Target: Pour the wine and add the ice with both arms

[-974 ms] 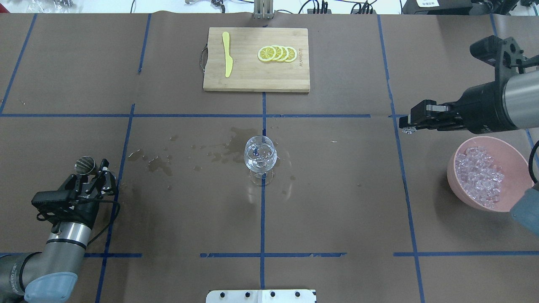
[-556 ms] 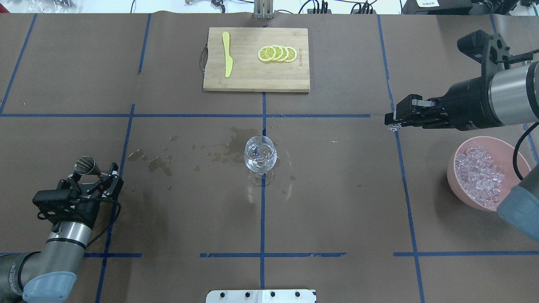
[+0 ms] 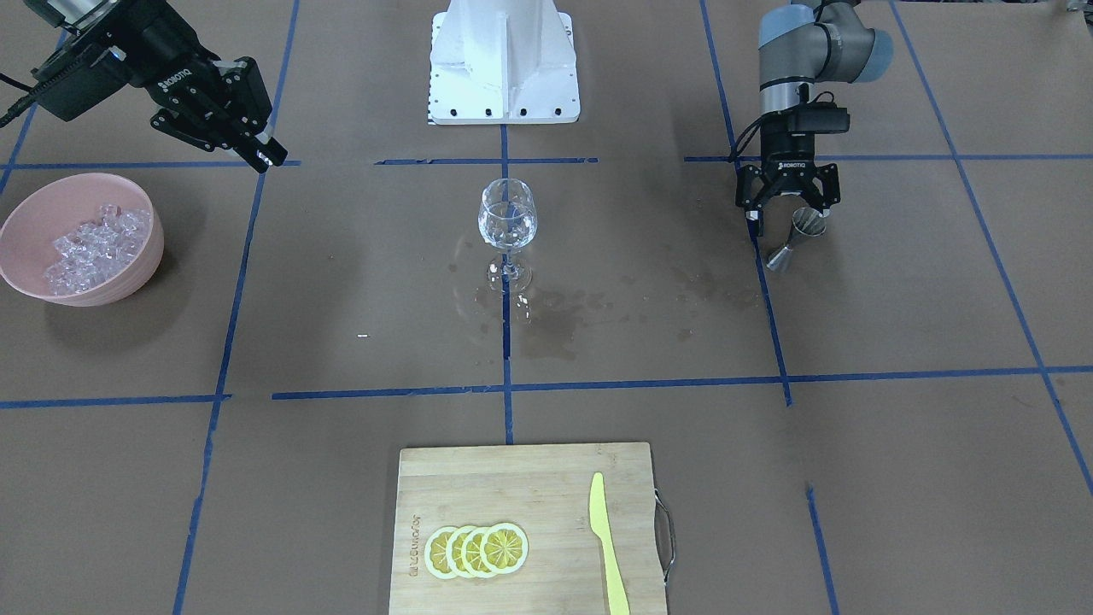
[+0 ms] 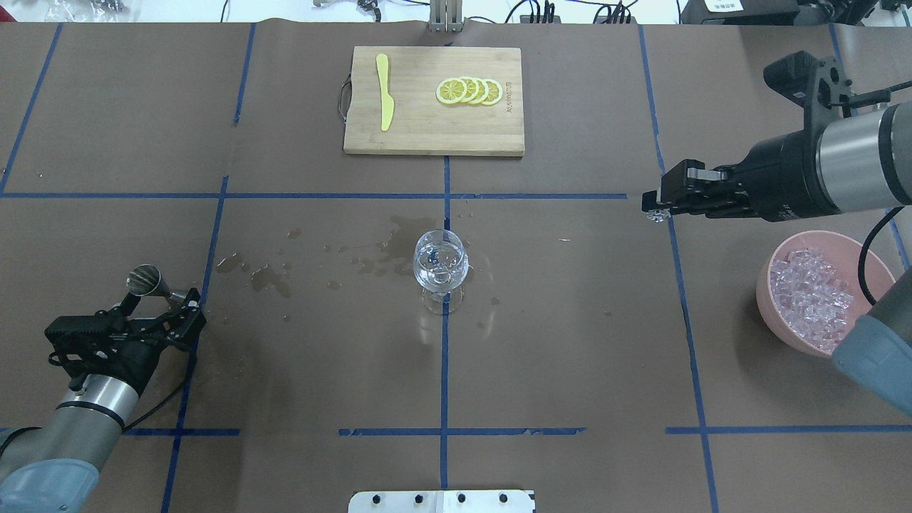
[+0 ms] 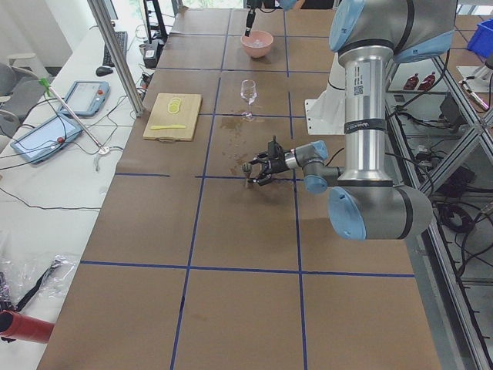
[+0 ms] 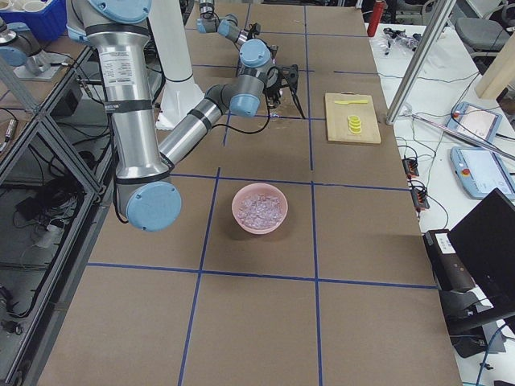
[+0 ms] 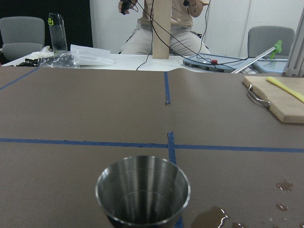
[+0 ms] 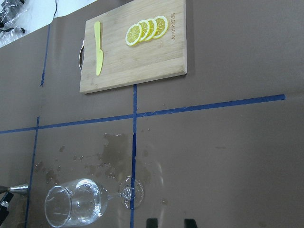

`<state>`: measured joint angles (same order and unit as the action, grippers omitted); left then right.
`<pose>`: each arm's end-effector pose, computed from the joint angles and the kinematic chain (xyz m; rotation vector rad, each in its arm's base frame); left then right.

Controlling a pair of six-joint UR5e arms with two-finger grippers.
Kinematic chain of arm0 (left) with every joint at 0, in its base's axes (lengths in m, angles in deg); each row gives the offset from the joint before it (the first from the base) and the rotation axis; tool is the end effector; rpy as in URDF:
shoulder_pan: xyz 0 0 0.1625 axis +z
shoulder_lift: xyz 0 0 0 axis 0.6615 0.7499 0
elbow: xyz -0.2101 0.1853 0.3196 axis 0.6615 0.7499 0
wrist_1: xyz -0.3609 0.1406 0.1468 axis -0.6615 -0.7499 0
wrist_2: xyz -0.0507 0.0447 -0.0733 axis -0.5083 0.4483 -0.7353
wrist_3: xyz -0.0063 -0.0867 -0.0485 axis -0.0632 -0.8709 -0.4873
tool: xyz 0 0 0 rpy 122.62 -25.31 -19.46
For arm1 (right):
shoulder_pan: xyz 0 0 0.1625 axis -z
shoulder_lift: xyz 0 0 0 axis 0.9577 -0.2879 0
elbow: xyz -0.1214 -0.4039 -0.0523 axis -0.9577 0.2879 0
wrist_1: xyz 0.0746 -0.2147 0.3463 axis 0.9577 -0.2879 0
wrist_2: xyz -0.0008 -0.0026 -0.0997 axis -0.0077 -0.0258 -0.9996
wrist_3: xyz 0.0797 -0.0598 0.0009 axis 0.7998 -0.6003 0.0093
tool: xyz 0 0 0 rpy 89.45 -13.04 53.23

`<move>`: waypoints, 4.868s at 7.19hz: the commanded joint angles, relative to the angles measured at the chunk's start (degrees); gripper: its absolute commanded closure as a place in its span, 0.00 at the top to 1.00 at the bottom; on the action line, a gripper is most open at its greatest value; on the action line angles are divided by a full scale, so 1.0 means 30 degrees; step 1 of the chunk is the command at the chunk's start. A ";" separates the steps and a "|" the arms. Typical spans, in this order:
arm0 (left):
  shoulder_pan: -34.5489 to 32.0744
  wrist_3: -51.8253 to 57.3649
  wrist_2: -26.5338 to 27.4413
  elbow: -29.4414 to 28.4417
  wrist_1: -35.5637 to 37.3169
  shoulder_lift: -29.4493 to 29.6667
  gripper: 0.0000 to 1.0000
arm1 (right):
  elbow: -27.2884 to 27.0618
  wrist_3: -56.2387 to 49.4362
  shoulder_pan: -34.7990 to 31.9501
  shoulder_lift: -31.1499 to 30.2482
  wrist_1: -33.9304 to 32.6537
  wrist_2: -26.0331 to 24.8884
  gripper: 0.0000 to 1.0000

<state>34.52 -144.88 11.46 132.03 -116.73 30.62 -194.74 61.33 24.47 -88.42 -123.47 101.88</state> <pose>0.3895 -0.2640 0.5046 0.9934 0.7187 -0.4361 -0.2402 -0.3965 0.2412 0.2179 -1.2792 0.1693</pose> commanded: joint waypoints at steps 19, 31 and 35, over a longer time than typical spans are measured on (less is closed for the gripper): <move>-1.7703 2.2352 -2.3064 1.2205 1.4174 -0.1219 1.00 | 0.5415 0.1386 0.6363 0.8661 -0.3193 -0.5932 0.00; -2.4538 3.0072 -2.6424 0.7379 1.5158 0.0836 1.00 | 0.3571 0.0922 0.0466 0.8724 -0.7025 -0.0851 1.00; -2.5735 3.0043 -2.8012 0.5148 1.5187 0.2101 1.00 | 0.3014 -0.6004 -0.4407 0.6150 -1.0976 0.1097 1.00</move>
<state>-41.54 -54.66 -71.53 149.13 -71.20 36.18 -185.31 50.82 14.92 -67.29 -152.54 104.62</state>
